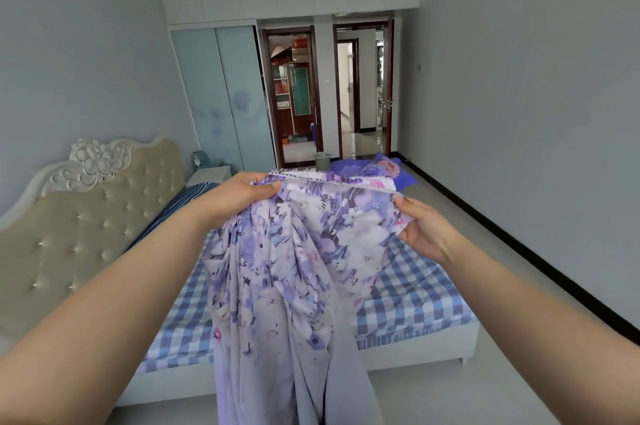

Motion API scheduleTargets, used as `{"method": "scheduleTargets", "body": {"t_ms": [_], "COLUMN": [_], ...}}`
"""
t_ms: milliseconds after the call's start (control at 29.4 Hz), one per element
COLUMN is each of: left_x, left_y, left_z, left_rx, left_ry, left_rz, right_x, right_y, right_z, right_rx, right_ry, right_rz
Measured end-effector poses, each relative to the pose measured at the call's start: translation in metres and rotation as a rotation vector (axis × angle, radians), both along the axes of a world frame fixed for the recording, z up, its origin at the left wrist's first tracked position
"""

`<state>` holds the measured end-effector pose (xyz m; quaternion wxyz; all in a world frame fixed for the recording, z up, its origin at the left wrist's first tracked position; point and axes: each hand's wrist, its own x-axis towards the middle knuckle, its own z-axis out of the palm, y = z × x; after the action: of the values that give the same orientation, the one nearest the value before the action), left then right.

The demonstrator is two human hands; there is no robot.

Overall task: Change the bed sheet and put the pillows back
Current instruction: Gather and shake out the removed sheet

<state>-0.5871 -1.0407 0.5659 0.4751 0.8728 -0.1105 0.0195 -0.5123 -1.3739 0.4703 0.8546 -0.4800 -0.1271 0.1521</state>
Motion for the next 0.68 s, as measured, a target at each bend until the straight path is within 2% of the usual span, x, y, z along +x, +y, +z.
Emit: {"method": "scheduleTargets", "body": {"t_ms": [68, 306, 476, 612, 680], "left_x": [-0.002, -0.004, 0.003, 0.008, 0.007], "left_y": [0.002, 0.004, 0.01, 0.005, 0.006], "left_z": [-0.001, -0.002, -0.014, -0.025, -0.028], "left_rx": [-0.029, -0.031, 0.092, 0.305, 0.314], "left_ry": [0.031, 0.09, 0.11, 0.098, 0.068], "left_rz": [0.003, -0.031, 0.028, 0.124, 0.114], "right_x": [-0.001, 0.0, 0.011, 0.015, 0.014], "right_y": [0.001, 0.007, 0.008, 0.016, 0.02], "right_z": [0.001, 0.014, 0.043, 0.084, 0.1], "right_rx": [0.023, -0.145, -0.172, -0.369, -0.433], "right_ry": [-0.016, -0.087, -0.129, -0.269, -0.341], "right_rz": [0.036, 0.139, -0.167, -0.371, -0.394]}}
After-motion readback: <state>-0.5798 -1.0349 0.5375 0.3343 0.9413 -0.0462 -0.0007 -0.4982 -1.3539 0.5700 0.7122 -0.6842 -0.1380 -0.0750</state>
